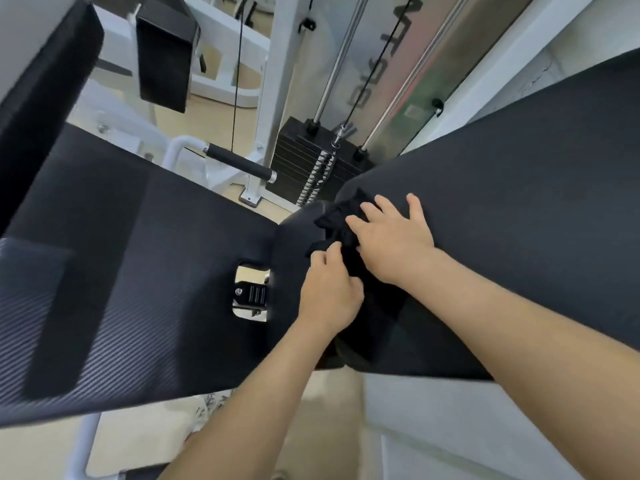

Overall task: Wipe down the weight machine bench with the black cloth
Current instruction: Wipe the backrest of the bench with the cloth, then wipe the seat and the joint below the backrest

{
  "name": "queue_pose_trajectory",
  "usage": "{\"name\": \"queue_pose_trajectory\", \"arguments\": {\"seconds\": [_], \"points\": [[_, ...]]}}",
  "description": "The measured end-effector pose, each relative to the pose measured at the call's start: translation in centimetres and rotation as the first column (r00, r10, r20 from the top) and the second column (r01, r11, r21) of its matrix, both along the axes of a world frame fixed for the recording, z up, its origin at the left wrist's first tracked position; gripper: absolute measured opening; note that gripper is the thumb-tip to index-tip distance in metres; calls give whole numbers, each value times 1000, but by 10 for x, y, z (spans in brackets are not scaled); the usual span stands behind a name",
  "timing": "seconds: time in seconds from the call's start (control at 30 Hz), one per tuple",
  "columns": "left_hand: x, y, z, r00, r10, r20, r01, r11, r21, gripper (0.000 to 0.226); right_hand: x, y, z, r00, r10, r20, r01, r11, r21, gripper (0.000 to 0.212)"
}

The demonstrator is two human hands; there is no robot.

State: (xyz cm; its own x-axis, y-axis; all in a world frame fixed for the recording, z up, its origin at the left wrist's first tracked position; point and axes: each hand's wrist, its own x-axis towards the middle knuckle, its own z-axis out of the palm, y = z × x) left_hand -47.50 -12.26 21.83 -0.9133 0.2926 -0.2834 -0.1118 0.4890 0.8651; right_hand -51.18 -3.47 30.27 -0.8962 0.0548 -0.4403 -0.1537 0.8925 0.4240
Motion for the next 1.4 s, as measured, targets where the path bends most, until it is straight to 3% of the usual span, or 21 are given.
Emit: {"name": "queue_pose_trajectory", "arguments": {"seconds": [0.1, 0.2, 0.37, 0.47, 0.67, 0.73, 0.8, 0.9, 1.0, 1.2, 1.27, 1.33, 1.4], "points": [[-51, 15, -2, 998, -48, -37, 45, 996, -79, 64, -51, 4, -7, 1000, 15, -6, -15, 1000, 4, 48], [-107, 26, -15, 996, -79, -31, 74, 989, -125, 68, -98, 6, -22, 997, -77, -32, 77, 997, 4, 50], [-177, 33, -32, 979, -191, -77, 187, 980, -62, 31, -147, 7, -37, 985, -164, -49, 166, 985, 44, 29], [-191, 35, -31, 964, -256, -78, 250, 966, -71, 26, -157, 10, -45, 984, -165, -60, 166, 986, 16, 38], [-147, 34, -39, 996, 37, -81, -30, 996, 78, 8, -132, 11, -47, 972, 36, -231, -66, 990, -121, 25], [-139, 32, -44, 992, 29, -120, -27, 999, 17, 10, -117, 8, -54, 943, 31, -331, -91, 982, -166, 24], [-129, 26, -46, 982, -27, -185, 15, 998, -69, 12, -94, 1, -66, 893, -68, -446, -88, 943, -320, 29], [-95, 12, -41, 982, -5, -189, 3, 1000, -15, 3, -48, -14, -75, 809, -337, -482, -17, 806, -592, 36], [-44, -3, -34, 991, 88, -102, -77, 992, 102, 2, 5, -29, -78, 716, -411, -564, -44, 780, -624, 44], [71, -30, -34, 994, 98, 43, -106, 953, 284, 12, 126, -62, -78, 662, -634, -399, 150, 634, -759, 42], [97, -38, -35, 994, 61, 95, -93, 923, 374, 12, 154, -69, -77, 643, -645, -412, 175, 648, -741, 32], [113, -48, -30, 1000, -16, -12, 19, 936, 352, 4, 177, -75, -71, 563, -666, -489, 163, 669, -725, 32], [116, -56, -18, 970, -74, -231, 136, 955, 265, 27, 190, -79, -55, 416, -742, -525, 130, 620, -774, 34]]}}
